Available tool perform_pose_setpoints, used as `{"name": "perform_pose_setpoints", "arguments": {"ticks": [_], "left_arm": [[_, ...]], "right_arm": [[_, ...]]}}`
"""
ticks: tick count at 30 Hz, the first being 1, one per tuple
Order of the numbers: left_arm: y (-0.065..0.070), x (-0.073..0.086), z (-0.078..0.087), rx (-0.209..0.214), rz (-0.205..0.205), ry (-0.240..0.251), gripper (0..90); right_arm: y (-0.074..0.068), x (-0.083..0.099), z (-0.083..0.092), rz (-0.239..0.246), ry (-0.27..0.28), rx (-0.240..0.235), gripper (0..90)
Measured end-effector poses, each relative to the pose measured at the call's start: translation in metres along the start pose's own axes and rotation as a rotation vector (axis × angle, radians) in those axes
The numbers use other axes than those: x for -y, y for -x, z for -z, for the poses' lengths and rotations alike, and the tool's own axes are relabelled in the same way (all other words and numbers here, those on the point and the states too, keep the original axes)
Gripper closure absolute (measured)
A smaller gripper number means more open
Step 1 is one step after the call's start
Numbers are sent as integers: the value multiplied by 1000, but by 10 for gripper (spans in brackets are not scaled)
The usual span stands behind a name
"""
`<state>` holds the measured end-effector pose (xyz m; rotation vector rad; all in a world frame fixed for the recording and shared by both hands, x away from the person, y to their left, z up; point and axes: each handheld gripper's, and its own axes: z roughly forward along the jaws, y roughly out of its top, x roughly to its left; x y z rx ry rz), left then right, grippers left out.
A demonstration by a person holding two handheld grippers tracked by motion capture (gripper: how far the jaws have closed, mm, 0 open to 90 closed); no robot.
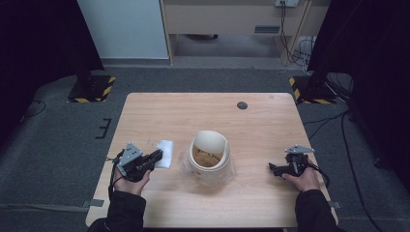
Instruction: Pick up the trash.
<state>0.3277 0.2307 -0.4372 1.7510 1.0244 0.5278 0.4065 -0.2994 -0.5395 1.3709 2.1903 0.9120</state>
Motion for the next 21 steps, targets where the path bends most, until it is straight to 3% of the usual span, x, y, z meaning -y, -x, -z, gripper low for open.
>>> {"name": "perform_pose_setpoints", "arguments": {"ticks": [13, 21], "left_arm": [[9, -15, 16, 34, 3, 104, 847], [19, -26, 24, 62, -20, 156, 848]], "right_arm": [[0, 0, 0, 1, 0, -1, 6], [0, 0, 0, 2, 0, -3, 6]]}}
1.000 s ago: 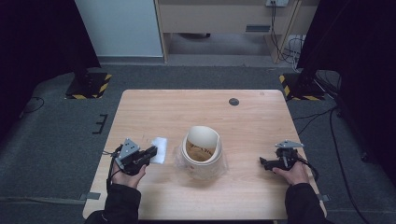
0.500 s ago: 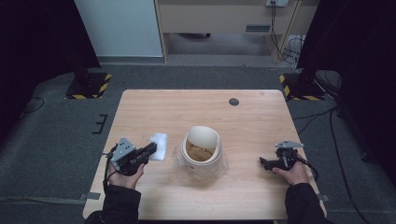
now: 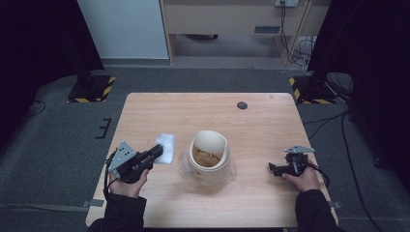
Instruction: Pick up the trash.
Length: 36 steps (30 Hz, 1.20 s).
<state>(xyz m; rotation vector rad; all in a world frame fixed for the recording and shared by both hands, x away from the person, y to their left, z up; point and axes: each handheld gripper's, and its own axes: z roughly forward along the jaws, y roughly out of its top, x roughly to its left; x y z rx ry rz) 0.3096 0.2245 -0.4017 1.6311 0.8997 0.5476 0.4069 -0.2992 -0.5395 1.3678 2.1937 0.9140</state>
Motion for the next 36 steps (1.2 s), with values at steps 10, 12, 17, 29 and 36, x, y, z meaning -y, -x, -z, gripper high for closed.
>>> {"name": "perform_pose_setpoints", "arguments": {"ticks": [10, 12, 17, 29, 36], "left_arm": [[21, -12, 1, 84, -13, 40, 847], [25, -14, 1, 95, -18, 45, 847], [36, -18, 2, 131, -27, 56, 847], [46, -14, -7, 167, -29, 37, 847], [49, -14, -10, 185, -25, 39, 846]], "right_arm": [[0, 0, 0, 0, 0, 0, 5], [0, 0, 0, 0, 0, 0, 6], [0, 0, 0, -1, 0, 0, 6], [0, 0, 0, 0, 0, 0, 5], [0, 0, 0, 0, 0, 1, 6]]}}
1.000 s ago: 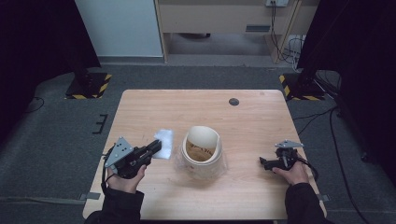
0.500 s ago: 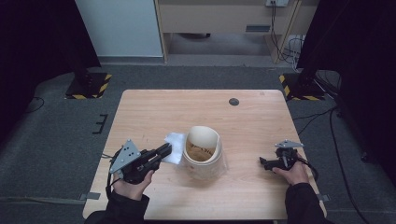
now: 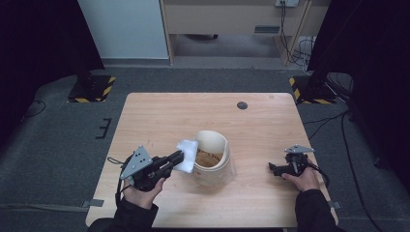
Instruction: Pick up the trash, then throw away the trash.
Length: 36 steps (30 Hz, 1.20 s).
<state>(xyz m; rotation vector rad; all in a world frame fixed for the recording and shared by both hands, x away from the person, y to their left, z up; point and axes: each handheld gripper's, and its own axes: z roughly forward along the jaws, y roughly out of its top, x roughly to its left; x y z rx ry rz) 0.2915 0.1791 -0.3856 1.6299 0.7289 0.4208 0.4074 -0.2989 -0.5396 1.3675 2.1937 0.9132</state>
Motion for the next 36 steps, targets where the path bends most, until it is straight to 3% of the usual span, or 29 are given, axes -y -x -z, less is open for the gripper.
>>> {"name": "perform_pose_setpoints", "arguments": {"ticks": [12, 36], "left_arm": [[4, 3, -14, 21, 7, -21, 846], [2, 15, -40, 6, 2, -81, 847]], "right_arm": [[0, 0, 0, -1, 0, 0, 5], [0, 0, 0, -1, 0, 0, 6]]}}
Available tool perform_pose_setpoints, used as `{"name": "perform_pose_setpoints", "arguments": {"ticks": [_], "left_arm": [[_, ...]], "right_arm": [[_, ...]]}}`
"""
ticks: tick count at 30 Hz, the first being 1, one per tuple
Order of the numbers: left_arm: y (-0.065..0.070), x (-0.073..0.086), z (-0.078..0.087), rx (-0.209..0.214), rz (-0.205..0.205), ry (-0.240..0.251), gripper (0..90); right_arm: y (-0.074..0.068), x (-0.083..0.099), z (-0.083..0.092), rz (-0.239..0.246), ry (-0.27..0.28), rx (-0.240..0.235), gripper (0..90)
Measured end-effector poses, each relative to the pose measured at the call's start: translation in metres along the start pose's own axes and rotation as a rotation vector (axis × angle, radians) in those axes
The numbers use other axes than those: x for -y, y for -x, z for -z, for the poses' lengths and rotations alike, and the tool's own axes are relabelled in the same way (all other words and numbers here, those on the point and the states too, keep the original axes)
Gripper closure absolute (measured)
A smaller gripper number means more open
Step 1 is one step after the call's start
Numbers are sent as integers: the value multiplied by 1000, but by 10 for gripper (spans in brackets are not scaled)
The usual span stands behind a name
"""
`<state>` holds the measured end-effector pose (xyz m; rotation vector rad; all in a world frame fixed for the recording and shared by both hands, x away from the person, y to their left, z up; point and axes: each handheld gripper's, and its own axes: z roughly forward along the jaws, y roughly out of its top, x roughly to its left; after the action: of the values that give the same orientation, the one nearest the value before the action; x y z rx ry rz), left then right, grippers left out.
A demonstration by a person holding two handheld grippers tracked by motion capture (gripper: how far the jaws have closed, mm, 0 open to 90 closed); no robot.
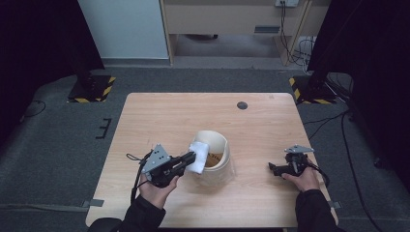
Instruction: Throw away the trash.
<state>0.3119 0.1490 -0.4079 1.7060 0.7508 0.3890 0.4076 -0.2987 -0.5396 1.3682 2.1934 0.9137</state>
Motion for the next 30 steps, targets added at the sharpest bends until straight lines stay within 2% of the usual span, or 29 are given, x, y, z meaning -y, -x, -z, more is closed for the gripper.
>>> {"name": "perform_pose_setpoints", "arguments": {"ticks": [9, 30], "left_arm": [[-1, 2, -9, -7, -5, -22, 847], [0, 3, -27, -42, -14, -109, 849]], "right_arm": [[0, 0, 0, 0, 0, 0, 5], [0, 0, 0, 0, 0, 0, 5]]}}
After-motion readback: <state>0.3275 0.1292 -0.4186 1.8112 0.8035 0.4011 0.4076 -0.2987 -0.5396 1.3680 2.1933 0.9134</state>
